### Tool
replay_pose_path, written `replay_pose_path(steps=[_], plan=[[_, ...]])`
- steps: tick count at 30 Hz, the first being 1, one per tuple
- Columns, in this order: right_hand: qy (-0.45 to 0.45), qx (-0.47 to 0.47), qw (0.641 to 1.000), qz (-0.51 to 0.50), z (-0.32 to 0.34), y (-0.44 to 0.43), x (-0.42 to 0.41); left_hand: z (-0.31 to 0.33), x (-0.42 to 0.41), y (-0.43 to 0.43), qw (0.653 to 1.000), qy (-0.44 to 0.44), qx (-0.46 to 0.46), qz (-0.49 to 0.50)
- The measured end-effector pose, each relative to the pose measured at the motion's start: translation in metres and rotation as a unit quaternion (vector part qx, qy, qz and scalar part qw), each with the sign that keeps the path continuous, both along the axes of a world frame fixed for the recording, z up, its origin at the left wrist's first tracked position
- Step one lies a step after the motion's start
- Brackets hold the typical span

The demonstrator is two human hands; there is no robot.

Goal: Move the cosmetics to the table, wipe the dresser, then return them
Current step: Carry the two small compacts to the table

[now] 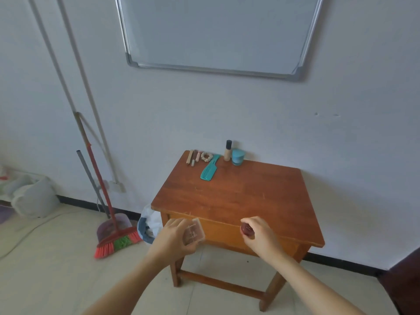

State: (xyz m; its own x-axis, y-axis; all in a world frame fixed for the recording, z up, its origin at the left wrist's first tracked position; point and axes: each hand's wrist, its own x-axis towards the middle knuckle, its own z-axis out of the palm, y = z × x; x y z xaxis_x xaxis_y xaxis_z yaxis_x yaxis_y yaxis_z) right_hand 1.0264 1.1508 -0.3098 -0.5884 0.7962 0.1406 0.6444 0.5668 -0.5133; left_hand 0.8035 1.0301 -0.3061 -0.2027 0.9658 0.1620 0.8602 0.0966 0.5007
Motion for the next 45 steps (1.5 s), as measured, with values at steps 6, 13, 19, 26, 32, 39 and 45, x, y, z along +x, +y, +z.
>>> replay_pose_path(steps=[6,13,19,26,32,39,45], plan=[[0.022,-0.013,1.000,0.002,0.001,0.085,-0.005,0.007,-0.007,0.095,0.999,0.002,-0.026,0.028],[-0.001,-0.061,0.998,-0.021,-0.025,0.144,-0.006,-0.023,-0.015,0.159,0.994,-0.043,-0.093,0.028],[-0.011,-0.061,0.997,-0.054,-0.028,0.193,-0.036,-0.027,-0.036,0.232,0.994,-0.037,-0.106,-0.008],[-0.040,-0.084,0.991,-0.092,-0.028,0.264,-0.093,-0.036,-0.078,0.340,0.989,-0.014,-0.114,-0.089],[-0.061,-0.120,0.981,-0.143,-0.041,0.302,-0.126,-0.055,-0.099,0.408,0.977,0.029,-0.098,-0.186],[-0.057,-0.117,0.974,-0.185,-0.055,0.329,-0.148,-0.078,-0.108,0.446,0.966,0.050,-0.070,-0.244],[-0.058,-0.096,0.975,-0.190,-0.068,0.340,-0.163,-0.084,-0.119,0.456,0.957,0.076,-0.060,-0.272]])
